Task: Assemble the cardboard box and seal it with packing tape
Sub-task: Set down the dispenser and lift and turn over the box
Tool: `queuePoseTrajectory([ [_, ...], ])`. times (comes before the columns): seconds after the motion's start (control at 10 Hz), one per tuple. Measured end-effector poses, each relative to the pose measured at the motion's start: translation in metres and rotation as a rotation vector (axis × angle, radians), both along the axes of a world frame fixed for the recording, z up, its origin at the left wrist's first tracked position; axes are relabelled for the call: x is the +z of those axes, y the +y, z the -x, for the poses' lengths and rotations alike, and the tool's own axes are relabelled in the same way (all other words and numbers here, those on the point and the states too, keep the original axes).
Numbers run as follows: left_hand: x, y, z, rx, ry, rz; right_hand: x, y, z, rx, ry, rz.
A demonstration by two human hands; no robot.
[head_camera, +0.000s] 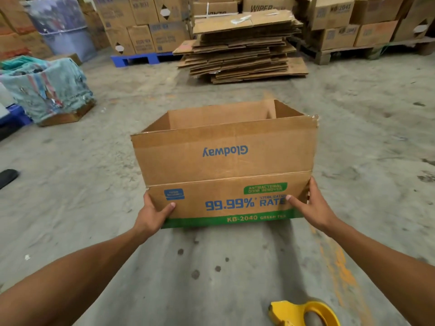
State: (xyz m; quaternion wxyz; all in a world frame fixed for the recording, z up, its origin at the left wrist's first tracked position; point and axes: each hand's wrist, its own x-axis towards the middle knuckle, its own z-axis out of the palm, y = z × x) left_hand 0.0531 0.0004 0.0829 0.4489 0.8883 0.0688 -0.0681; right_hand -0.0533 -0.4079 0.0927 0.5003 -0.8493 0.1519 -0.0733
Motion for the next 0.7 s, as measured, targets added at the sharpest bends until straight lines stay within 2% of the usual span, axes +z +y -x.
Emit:
queuePoseTrajectory([
  [0.1,-0.006,-0.003,-0.01,0.106,0.038,-0.086,-0.009,0.004,-0.011,-0.062,0.082,-0.01],
  [0.2,-0.013,-0.005,-0.013,0.14,0.129,-0.079,-0.018,0.008,-0.015,-0.111,0.226,-0.072],
  [0.4,-0.018,-0.003,-0.013,0.095,0.207,-0.133,-0.025,0.009,-0.019,-0.167,0.307,-0.205],
  [0.5,-0.017,-0.014,-0.008,0.159,0.26,-0.104,-0.022,0.018,-0.017,-0.203,0.378,-0.3],
  [0.6,-0.011,-0.042,0.006,0.251,0.382,0.004,-0.014,0.031,-0.009,-0.126,0.556,-0.425],
  [0.7,-0.025,-0.082,0.045,0.031,0.487,-0.12,-0.023,0.056,0.004,-0.033,0.627,-0.392],
])
